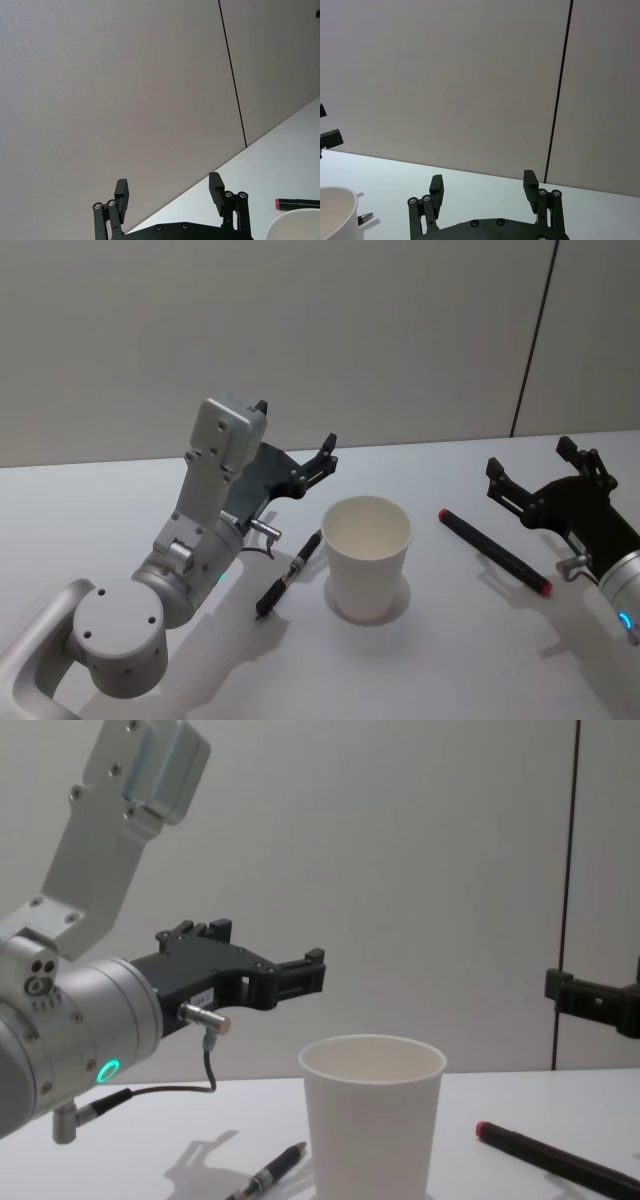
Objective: Place the pen into the pen holder.
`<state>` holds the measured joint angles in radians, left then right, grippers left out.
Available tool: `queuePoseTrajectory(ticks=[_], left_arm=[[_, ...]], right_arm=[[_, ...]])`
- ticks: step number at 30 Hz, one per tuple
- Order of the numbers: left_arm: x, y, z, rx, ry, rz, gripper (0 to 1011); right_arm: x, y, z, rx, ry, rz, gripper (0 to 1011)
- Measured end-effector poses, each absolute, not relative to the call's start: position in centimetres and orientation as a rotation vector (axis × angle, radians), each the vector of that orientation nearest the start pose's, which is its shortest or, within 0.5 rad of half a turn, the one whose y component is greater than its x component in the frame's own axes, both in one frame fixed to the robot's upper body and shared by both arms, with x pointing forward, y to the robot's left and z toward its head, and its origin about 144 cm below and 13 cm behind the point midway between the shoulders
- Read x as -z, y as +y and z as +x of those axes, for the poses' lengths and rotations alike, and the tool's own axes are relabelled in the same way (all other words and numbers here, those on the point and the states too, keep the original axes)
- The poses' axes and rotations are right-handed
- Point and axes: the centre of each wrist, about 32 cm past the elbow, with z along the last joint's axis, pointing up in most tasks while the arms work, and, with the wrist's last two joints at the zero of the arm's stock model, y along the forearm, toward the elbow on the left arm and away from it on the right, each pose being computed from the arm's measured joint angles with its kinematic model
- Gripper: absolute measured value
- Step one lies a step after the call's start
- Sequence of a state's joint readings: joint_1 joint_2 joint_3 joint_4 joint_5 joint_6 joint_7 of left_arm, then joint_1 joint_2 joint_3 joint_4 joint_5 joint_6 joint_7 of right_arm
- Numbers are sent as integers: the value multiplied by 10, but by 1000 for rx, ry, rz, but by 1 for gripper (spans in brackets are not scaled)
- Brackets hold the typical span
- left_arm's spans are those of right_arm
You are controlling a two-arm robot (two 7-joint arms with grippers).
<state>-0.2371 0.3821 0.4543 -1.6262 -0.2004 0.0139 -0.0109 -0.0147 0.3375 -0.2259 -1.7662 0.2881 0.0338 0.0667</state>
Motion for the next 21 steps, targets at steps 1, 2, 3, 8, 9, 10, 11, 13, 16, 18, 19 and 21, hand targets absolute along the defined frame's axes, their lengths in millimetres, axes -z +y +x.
queuePoseTrajectory(ticks=[1,2,3,8,9,10,11,13,16,18,19,21], left_arm=[[-1204,198,492,-1124,-268,61,1001],[-1204,198,492,-1124,-268,61,1001],[-1204,198,492,-1124,-268,61,1001],[-1204,198,492,-1124,-268,61,1001],[-1204,198,492,-1124,-268,61,1001],[-1204,198,492,-1124,-268,61,1001],[-1204,198,492,-1124,-268,61,1001],[-1204,198,492,-1124,-268,61,1001],[-1204,198,492,-1124,-268,61,1001],[-1204,198,492,-1124,-268,61,1001],[-1204,198,492,-1124,-268,61,1001],[-1204,198,492,-1124,-268,61,1001]], right_arm=[[-1189,-237,443,1230,-74,26,1001],[-1189,-237,443,1230,-74,26,1002],[-1189,-237,443,1230,-74,26,1001],[-1189,-237,443,1229,-75,26,1002],[-1189,-237,443,1229,-75,26,1001],[-1189,-237,443,1229,-75,26,1001],[-1189,-237,443,1230,-75,26,1002],[-1189,-237,443,1229,-75,26,1001],[-1189,-237,443,1229,-75,26,1001],[-1189,-237,443,1229,-75,26,1001],[-1189,-237,443,1229,-75,26,1001],[-1189,-237,443,1229,-75,26,1002]])
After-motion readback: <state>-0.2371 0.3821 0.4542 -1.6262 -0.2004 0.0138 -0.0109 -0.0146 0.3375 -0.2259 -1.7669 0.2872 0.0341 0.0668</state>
